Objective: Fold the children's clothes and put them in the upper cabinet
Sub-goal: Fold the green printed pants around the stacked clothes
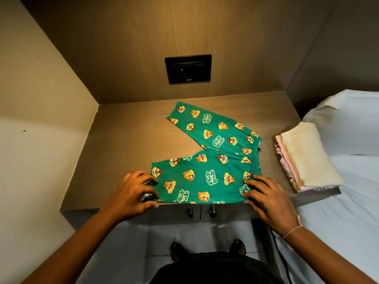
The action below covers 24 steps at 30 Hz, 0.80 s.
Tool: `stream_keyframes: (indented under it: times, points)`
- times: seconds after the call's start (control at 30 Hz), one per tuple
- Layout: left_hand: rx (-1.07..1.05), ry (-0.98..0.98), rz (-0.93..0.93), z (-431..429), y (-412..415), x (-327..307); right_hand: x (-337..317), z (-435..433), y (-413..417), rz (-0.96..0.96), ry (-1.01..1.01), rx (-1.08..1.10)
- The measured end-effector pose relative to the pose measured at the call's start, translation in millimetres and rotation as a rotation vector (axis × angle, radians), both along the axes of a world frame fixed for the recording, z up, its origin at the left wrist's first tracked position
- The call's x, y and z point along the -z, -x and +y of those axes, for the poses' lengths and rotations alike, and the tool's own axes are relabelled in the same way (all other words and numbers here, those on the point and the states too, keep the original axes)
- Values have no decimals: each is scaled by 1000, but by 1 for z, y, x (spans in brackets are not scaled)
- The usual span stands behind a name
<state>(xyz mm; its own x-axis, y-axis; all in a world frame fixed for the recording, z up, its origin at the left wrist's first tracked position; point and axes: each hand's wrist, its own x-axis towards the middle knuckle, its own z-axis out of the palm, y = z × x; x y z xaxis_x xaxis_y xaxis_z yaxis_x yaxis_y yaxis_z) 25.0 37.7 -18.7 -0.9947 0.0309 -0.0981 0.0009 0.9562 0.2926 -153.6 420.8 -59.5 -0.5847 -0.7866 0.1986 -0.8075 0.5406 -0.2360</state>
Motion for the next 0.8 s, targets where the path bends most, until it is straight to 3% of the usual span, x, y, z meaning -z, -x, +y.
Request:
stream_keyframes:
  times: [0.13,0.23,0.37,0.53,0.63,0.8]
  points:
    - [14,5,40,8,-6,-3,-9,-2,-6,-22,28,19]
    - [-68,-130,48,7,-7,-8,-20,-2,-10,-111,40,-13]
    - [-238,-448,89,-1,7,-22,-36,5,-13,-440,152,11]
    - [-247,-496,241,-9,68,-56,-53,-1,-2,-702,272,192]
    - [-318,-509,268,-16,125,-67,-60,-8,20,-626,278,373]
    - [-414,-481,163,-15,220,-72,-63,-30,63,-470,122,583]
